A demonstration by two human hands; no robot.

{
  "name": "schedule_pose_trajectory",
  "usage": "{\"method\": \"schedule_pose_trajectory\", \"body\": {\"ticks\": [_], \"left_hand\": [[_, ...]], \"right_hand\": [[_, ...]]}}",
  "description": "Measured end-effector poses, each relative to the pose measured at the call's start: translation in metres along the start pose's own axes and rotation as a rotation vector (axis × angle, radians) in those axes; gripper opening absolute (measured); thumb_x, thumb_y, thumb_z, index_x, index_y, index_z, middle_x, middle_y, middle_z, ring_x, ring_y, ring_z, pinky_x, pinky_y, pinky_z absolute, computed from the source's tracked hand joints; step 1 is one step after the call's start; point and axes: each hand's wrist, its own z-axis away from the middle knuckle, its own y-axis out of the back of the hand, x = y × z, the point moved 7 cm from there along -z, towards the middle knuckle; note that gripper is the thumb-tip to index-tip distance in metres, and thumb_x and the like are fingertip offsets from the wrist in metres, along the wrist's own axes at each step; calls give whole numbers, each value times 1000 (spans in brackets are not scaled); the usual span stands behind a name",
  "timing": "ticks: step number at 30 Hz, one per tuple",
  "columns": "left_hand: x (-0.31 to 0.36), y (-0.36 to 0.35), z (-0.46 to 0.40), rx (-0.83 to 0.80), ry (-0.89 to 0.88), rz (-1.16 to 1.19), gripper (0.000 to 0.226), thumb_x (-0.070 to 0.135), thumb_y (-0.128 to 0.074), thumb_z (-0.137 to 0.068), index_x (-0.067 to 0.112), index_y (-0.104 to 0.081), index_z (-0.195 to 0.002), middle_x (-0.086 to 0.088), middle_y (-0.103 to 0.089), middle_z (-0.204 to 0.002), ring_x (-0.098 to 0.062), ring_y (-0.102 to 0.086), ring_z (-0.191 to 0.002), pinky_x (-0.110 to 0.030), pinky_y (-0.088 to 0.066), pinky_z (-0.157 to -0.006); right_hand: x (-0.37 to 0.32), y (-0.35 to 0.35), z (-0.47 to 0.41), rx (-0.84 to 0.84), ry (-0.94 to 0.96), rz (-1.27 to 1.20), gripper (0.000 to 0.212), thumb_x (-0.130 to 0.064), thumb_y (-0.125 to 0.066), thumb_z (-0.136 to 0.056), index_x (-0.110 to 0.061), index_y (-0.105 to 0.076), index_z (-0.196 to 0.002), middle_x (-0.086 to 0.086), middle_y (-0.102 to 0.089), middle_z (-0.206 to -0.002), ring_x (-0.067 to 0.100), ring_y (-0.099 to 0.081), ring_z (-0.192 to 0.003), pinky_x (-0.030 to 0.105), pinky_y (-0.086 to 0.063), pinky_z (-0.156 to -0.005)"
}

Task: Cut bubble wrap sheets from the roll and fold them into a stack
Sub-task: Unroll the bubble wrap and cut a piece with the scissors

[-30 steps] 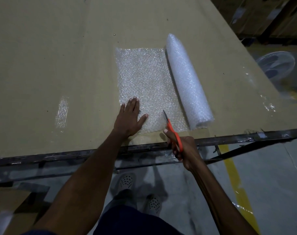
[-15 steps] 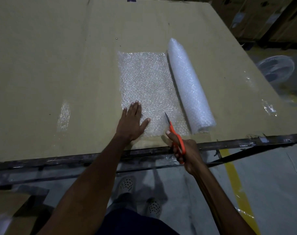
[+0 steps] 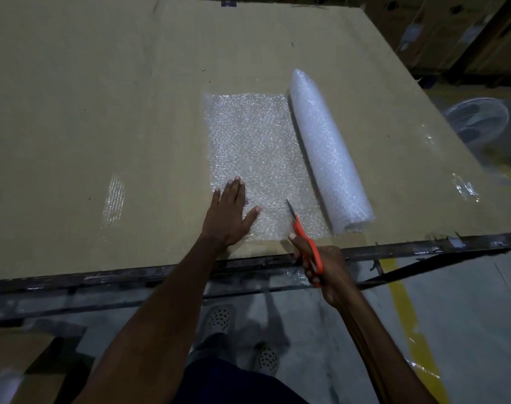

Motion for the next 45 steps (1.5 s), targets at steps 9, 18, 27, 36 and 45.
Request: {"method": "schedule_pose_trajectory", "body": {"ticks": [9, 18, 27, 36, 45], "left_hand": [[2, 2, 2, -19, 0, -3, 90, 67, -7, -94, 5, -9, -159, -11, -1, -168, -23, 0, -155, -43, 2, -123], [-2, 2, 3, -101, 31, 53, 93, 70, -24, -95, 7, -2, -160, -8, 5, -168, -21, 6, -154, -45, 2, -124], [-1, 26, -44, -69, -8, 19, 105, 82, -24, -77, 5, -38, -147, -15, -30, -159, -29, -23, -148, -53, -17, -119], [5, -2, -37, -45, -2, 25, 93, 74, -17, -96, 8, -4, -160, -8, 3, -168, -20, 6, -155, -47, 4, -124], [4, -1, -37, -37, -2, 18, 95, 75, -15, -94, 7, -3, -160, -8, 4, -168, -20, 6, -155, -47, 3, -124]], "right_hand": [[4, 0, 4, -27, -10, 1, 52, -57, -83, -73, -6, -73, -84, 3, -48, -58, 10, -35, -40, 22, -22, -40], [7, 2, 2, -13, 8, -3, 43, -45, -87, -75, -6, -69, -78, 3, -47, -52, 11, -34, -40, 21, -21, -38], [6, 3, 1, -22, -31, -17, 47, -52, -83, -76, -7, -69, -84, 3, -46, -57, 10, -35, -41, 21, -20, -39], [2, 0, -2, -16, -34, 3, 46, -47, -85, -75, -5, -67, -78, 0, -47, -51, 12, -37, -39, 21, -20, -39], [-3, -1, -3, -18, -21, -4, 45, -44, -87, -73, -4, -68, -75, 3, -48, -51, 12, -37, -38, 19, -21, -37]]}}
